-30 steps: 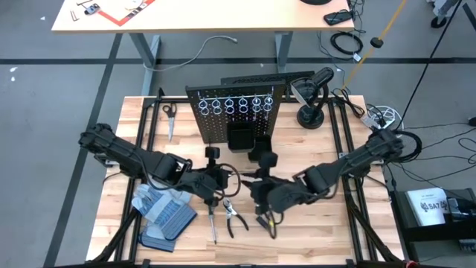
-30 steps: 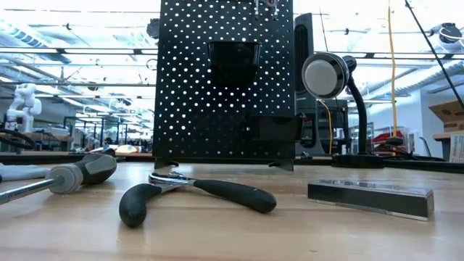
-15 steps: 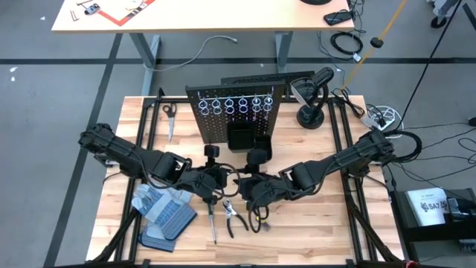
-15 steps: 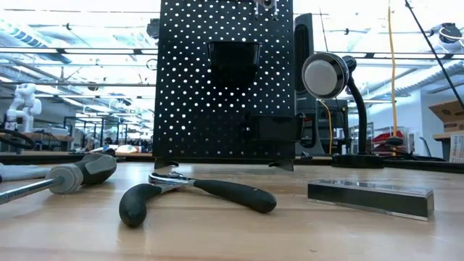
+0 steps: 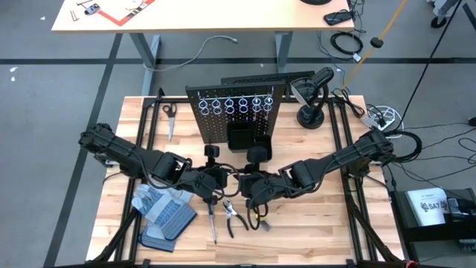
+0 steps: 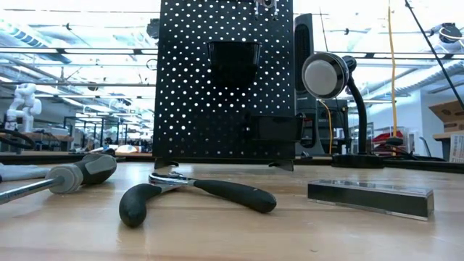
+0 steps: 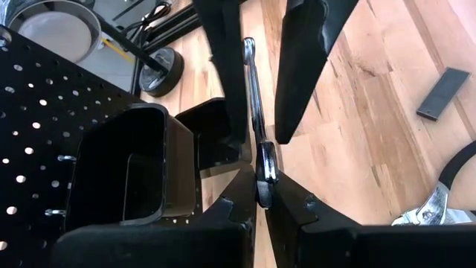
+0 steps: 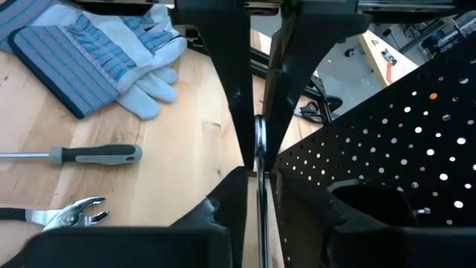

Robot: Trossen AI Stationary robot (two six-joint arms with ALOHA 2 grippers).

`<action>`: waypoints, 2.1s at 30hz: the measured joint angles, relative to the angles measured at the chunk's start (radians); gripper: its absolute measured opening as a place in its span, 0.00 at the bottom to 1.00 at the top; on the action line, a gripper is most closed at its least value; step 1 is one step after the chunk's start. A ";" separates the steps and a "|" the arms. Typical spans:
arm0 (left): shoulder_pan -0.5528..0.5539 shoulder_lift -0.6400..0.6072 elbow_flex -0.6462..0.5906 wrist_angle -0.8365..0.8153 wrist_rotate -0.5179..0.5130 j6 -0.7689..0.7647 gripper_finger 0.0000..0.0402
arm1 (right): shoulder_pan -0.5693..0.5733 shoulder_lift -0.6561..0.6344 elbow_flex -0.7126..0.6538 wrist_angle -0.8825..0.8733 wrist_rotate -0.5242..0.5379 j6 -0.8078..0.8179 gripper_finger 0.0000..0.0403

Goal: Hang tools onto peg board
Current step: Hang the silver wrench on the black pegboard

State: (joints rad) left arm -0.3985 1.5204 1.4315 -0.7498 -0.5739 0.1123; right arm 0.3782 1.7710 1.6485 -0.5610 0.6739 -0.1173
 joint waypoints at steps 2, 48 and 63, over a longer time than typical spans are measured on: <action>0.000 0.000 0.000 0.000 0.000 0.000 0.05 | -0.001 0.000 0.000 -0.006 -0.003 0.000 0.13; -0.341 -0.189 -0.290 0.253 -0.718 -0.767 0.46 | -0.186 -0.137 0.000 0.911 0.025 -0.284 0.01; -0.382 0.166 -0.518 0.857 -0.843 -0.859 0.46 | -0.335 -0.060 -0.001 1.047 -0.199 -0.187 0.01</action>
State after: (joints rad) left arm -0.7803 1.6859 0.9138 0.1067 -1.4173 -0.7467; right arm 0.0437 1.7110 1.6474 0.4862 0.4748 -0.3045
